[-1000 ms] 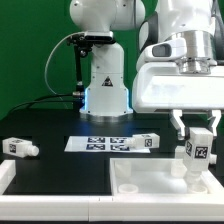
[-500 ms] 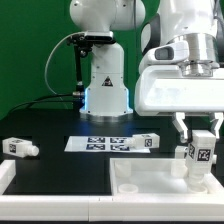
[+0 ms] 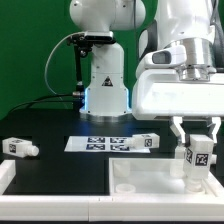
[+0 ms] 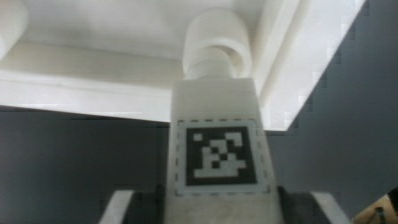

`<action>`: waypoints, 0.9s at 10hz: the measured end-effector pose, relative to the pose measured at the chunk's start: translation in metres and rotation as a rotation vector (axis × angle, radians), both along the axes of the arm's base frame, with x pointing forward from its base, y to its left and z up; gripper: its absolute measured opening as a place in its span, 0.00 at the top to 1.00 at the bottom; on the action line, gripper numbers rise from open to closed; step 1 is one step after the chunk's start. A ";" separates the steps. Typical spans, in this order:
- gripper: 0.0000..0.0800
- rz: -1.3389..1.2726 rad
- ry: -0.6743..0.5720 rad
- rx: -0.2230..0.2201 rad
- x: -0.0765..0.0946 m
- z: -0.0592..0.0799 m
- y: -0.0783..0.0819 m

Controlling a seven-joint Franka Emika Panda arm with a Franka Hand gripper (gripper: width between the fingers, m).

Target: Assemble one leg

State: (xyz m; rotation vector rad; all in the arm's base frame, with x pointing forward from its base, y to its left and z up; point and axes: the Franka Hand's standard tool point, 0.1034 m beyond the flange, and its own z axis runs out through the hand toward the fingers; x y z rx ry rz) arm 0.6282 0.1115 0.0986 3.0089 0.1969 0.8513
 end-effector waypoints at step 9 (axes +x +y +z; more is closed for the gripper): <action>0.54 0.002 -0.018 0.000 -0.003 -0.009 0.003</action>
Offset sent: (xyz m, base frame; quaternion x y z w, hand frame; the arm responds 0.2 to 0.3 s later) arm -0.0079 0.0040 -0.0093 -0.0003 -0.0056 0.0030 1.0000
